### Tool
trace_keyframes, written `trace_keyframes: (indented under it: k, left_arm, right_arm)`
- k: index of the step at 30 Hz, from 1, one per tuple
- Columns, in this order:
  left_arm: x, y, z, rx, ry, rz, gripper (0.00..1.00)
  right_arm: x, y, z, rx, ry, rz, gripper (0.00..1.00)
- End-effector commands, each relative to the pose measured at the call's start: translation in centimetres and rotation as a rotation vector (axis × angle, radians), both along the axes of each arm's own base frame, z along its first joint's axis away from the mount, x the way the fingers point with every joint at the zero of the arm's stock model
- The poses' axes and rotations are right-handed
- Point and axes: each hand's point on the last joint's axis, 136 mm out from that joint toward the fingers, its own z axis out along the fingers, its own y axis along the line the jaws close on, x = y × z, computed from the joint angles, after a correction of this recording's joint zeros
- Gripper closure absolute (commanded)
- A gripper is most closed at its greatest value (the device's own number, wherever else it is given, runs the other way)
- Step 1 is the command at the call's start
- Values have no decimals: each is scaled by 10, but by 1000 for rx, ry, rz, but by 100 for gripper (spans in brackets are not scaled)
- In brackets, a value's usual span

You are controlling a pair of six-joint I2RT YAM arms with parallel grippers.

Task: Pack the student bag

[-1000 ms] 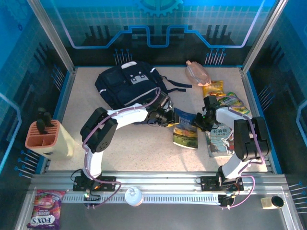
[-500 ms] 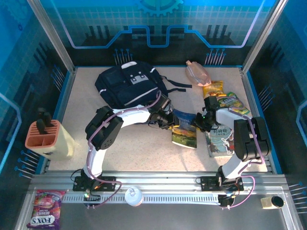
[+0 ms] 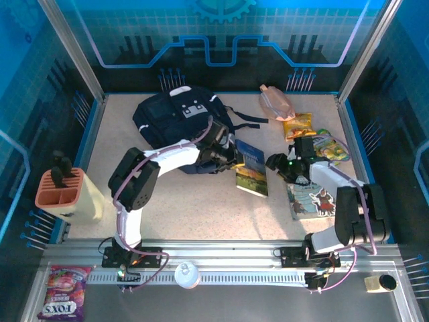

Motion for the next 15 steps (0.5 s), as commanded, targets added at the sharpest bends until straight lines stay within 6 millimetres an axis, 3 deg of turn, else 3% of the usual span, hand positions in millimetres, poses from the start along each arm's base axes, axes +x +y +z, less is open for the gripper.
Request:
trace_keyframes:
  k: [1,8,15]
  left_arm:
    - [22,13,76,-97,-172,13,100]
    - [56,81,114,-130,-284,193,100]
    - [81,147,133,-191,-357,431,100]
  right_arm:
    - [20,3,34,78,-149,-21,29]
    - [34,24,67,223,-280,-8,0]
    - [42,64,91,365,-383,2,0]
